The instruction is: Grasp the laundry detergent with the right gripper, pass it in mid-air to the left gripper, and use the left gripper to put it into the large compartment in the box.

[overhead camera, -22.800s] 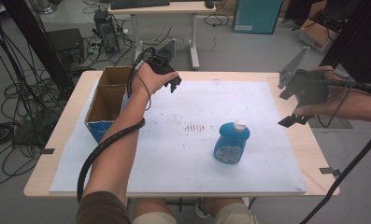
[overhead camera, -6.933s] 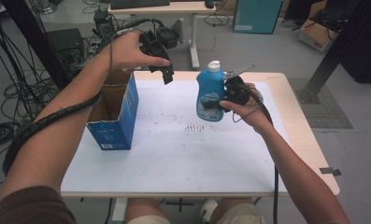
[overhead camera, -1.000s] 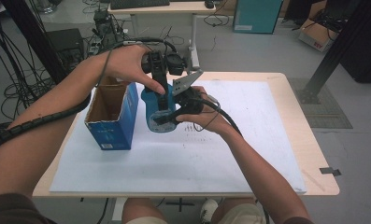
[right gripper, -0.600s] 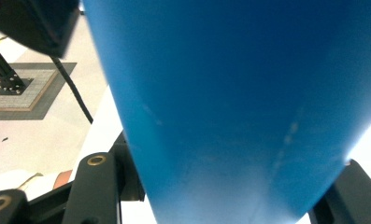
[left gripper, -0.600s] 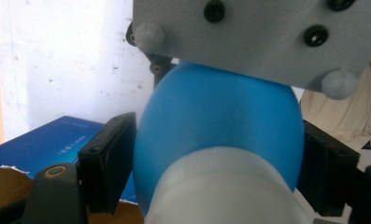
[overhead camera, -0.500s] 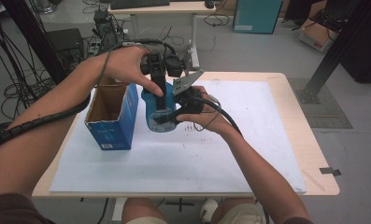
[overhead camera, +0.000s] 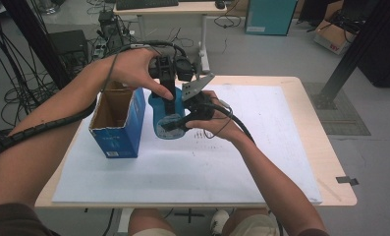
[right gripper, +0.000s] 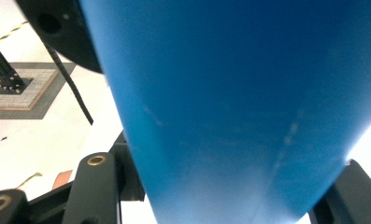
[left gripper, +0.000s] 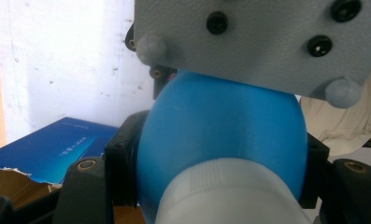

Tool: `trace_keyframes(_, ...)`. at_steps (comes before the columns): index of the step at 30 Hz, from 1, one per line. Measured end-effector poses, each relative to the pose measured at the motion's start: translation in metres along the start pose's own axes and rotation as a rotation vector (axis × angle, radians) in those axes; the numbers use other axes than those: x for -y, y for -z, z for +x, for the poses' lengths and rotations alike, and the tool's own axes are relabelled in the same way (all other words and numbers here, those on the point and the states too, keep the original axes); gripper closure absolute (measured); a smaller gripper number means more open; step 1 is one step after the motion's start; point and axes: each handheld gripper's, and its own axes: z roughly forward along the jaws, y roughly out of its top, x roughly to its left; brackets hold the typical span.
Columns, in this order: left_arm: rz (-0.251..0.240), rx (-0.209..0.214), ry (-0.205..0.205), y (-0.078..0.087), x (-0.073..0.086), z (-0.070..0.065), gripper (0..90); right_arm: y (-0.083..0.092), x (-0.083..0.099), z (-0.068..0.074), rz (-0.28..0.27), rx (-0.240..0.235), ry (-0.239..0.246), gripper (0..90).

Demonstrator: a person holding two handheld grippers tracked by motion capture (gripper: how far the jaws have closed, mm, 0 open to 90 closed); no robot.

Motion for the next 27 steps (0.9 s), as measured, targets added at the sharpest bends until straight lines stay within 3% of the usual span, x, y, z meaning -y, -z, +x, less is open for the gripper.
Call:
trace_keyframes(12,0.012,-0.002,-0.012,-0.0039,0.0002,0.0005,36.7,-0.0007,0.0011,0.0027,0.036,0.001,-0.033,41.3)
trace_keyframes(14,0.018,-0.005,-0.012,-0.0039,0.0002,0.0009,36.7,-0.0018,0.0013,0.0004,0.025,0.001,-0.005,41.3)
trace_keyframes(16,0.019,0.000,-0.011,-0.0039,0.0004,0.0009,36.7,-0.0018,0.0011,0.0018,0.026,-0.012,-0.026,41.3)
trace_keyframes(21,0.004,0.001,0.000,-0.0055,0.0019,-0.0001,36.8,-0.0029,0.0014,0.0008,0.021,-0.009,-0.009,41.2)
trace_keyframes(23,0.027,0.011,-0.009,-0.0049,0.0011,0.0005,36.9,-0.0031,0.0018,0.0008,0.031,-0.001,-0.007,41.2)
trace_keyframes(24,0.025,0.005,-0.012,-0.0056,0.0013,0.0004,36.9,-0.0047,0.0015,0.0009,0.012,-0.015,-0.008,41.2)
trace_keyframes(27,0.026,0.015,-0.009,-0.0054,0.0013,0.0007,36.9,-0.0047,0.0023,0.0005,0.021,-0.003,-0.005,41.1)
